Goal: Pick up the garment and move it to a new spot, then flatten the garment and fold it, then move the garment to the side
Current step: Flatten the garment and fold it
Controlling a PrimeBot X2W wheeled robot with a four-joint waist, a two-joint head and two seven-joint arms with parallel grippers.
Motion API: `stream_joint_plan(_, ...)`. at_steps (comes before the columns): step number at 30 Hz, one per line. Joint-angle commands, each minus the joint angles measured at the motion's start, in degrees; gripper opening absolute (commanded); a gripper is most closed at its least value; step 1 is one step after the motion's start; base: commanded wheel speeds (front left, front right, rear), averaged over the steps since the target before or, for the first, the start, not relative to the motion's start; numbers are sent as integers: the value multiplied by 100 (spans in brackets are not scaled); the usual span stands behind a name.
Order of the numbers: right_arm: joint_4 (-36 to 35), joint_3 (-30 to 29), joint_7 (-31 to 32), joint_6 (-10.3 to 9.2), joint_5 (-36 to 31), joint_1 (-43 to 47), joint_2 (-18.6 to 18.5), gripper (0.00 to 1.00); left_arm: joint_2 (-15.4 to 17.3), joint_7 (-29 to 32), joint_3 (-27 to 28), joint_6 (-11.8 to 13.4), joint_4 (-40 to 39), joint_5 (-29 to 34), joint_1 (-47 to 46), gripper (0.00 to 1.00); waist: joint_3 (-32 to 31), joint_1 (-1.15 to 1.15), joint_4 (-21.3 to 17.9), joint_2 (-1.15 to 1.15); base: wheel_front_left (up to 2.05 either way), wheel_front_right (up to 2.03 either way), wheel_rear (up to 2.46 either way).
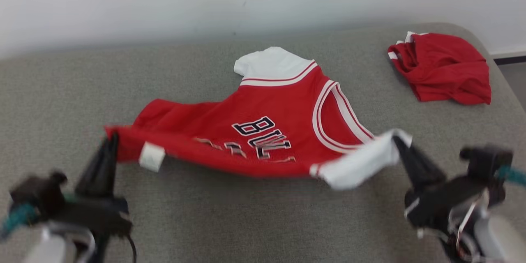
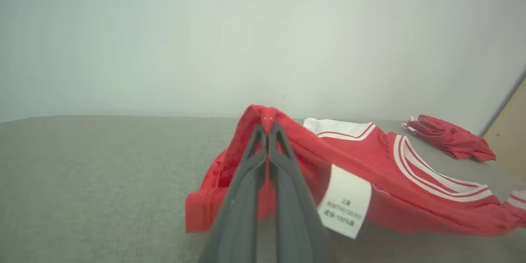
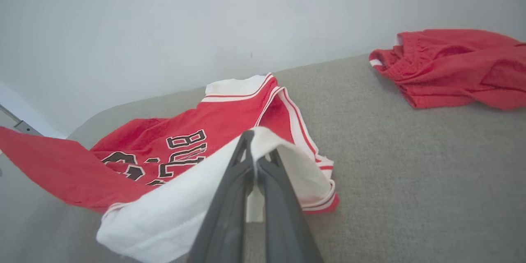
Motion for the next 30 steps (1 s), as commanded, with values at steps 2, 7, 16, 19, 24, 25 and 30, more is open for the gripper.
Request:
stream_joint_plan(2,-134,67,161,-14,74,-615,-52,0,282,213,-94,14,-173,-107,-645,0,318,0,-65,0,0,0,0)
stream_joint_plan(7,235,25,498,-14,389,-2578,83,0,879,874,-271,14,-184,-606,-2402,0,973,0,-176,0,0,0,0)
stream_joint_plan(16,2280,-222,744,-14,289,-6594,603,0,1458,1827,-945,14,893,-1146,-5909,0,2318,0,-244,0,0,0,0)
stream_joint_plan(19,2964,-305,646,-14,81,-7635,742,0,1448,1850,-1191,14,1300,-1145,-6885,0,2594,0,-203,0,0,0,0)
stream_joint_plan(24,3906,-392,394,-14,-322,-9020,884,0,1392,1741,-1586,14,1945,-1237,-8239,0,2844,0,-159,0,0,0,0)
stream_joint_plan(25,4064,-431,343,-14,-400,-9230,904,0,1370,1711,-1679,14,2054,-1234,-8467,0,2874,0,-147,0,0,0,0)
stream_joint_plan(30,4794,-575,-43,-14,-779,-10204,1076,0,1285,1460,-2060,15,2660,-1444,-9438,0,2932,0,-119,0,0,0,0)
